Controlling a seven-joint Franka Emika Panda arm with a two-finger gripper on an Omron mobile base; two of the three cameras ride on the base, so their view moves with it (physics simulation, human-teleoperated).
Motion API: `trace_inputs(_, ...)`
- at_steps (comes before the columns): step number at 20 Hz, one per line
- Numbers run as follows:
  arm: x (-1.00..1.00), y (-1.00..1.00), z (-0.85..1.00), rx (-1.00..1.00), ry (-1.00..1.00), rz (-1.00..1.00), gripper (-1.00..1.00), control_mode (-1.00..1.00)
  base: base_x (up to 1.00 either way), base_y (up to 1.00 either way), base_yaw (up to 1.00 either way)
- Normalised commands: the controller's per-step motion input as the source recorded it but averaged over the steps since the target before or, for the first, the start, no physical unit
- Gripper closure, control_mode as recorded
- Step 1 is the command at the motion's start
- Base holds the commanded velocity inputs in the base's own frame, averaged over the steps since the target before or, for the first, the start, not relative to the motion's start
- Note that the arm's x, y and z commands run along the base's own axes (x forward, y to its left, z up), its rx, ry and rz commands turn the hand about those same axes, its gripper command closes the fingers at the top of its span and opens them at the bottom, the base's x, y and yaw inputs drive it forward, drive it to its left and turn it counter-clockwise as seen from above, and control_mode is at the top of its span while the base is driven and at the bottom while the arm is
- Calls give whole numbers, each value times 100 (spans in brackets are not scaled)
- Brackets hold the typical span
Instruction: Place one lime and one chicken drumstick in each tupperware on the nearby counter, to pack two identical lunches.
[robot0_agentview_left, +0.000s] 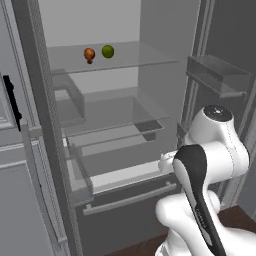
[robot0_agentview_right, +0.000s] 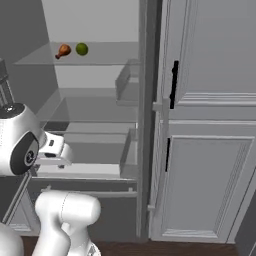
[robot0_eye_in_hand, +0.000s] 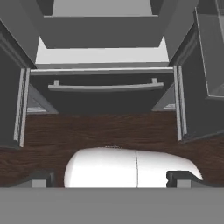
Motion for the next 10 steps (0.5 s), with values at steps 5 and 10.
trace_inputs(5,0,0,0,0,0,0,-100,100,73,41,-4)
trace_inputs(10,18,5,0,0,-1,0,-100,-100,34,17,0)
